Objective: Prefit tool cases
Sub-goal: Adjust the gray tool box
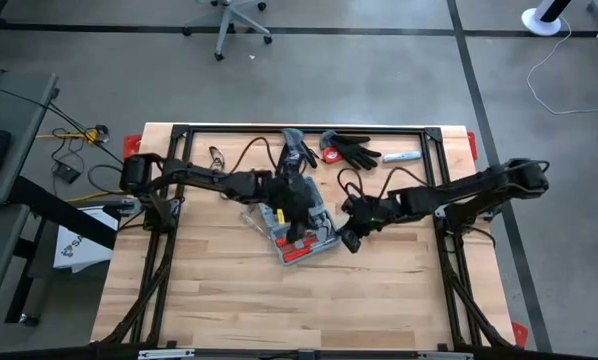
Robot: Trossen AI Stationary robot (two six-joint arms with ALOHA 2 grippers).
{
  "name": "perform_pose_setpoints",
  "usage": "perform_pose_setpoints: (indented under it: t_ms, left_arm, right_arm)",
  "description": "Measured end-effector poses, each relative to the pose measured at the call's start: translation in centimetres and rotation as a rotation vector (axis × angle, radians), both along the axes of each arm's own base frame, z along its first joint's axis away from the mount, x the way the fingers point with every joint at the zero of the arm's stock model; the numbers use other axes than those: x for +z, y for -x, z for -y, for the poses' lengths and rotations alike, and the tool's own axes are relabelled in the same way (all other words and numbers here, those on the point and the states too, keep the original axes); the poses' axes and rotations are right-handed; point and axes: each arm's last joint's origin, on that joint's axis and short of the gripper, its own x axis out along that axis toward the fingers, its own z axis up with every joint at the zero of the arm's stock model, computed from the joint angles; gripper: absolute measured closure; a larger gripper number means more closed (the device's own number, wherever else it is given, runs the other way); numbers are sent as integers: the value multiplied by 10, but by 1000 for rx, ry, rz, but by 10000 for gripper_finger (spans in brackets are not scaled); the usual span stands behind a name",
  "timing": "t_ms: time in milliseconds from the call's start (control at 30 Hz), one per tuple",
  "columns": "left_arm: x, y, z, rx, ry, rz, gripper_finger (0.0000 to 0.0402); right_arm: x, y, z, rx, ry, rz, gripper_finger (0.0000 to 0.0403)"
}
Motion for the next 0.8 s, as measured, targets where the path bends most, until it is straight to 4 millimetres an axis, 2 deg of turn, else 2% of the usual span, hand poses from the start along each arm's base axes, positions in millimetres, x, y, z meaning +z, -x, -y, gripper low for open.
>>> perform_pose_setpoints:
  t_ms: [167, 333, 533, 667, 800]
  left_arm:
    - [8, 2, -15, 66, -50, 31, 401]
    - [8, 5, -43, 144, -112, 35, 401]
    - [7, 17, -91, 180, -198, 28, 401]
    - [0, 36, -126, 206, -195, -53, 401]
    - [-9, 58, -151, 182, -207, -167, 401]
  right_arm:
    - [10, 7, 11, -2, 29, 17, 403]
    - [13, 11, 27, -39, 40, 6, 403]
    - [12, 12, 69, -190, 53, -3, 403]
    - [10, 14, 102, -305, 56, 0, 403]
    - [1, 12, 128, -363, 17, 15, 403]
